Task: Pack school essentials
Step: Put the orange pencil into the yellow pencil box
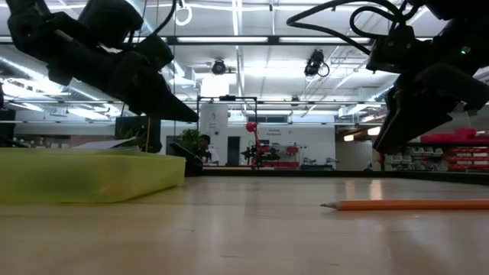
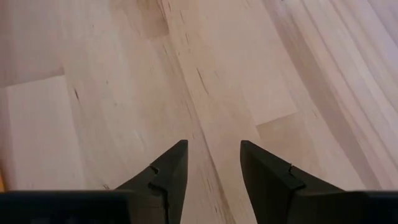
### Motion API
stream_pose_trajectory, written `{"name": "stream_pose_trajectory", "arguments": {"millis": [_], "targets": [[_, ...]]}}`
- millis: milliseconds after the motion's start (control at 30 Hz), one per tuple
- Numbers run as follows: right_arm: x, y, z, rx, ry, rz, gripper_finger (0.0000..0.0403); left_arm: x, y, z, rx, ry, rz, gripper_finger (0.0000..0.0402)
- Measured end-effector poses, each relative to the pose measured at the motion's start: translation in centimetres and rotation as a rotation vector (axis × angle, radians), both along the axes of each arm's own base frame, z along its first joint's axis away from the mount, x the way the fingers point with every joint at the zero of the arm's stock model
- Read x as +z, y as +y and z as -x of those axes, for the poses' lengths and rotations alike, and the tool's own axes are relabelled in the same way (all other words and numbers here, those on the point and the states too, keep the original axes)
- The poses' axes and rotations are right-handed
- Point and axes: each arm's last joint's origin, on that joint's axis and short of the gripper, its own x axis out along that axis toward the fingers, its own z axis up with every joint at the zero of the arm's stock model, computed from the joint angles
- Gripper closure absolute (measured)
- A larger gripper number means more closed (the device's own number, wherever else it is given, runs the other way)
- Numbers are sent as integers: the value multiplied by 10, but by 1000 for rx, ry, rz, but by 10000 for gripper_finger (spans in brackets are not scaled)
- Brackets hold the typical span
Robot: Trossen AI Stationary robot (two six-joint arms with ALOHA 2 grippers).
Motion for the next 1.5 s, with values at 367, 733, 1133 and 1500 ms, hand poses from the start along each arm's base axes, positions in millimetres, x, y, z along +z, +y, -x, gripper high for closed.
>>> {"name": "stream_pose_trajectory", "arguments": {"millis": [367, 733, 1133, 1500], "targets": [[0, 0, 0, 0, 0, 0, 250, -12, -10, -19, -75, 57, -5, 331], [0, 0, 0, 0, 1, 0, 250, -11, -17, -19, -103, 46, -23, 325], [0, 0, 0, 0, 0, 0, 250, -11, -17, -19, -102, 47, -25, 318], [0, 0, 0, 15, 10, -5, 250, -7, -24, -24, -160, 49, -5, 313]]}}
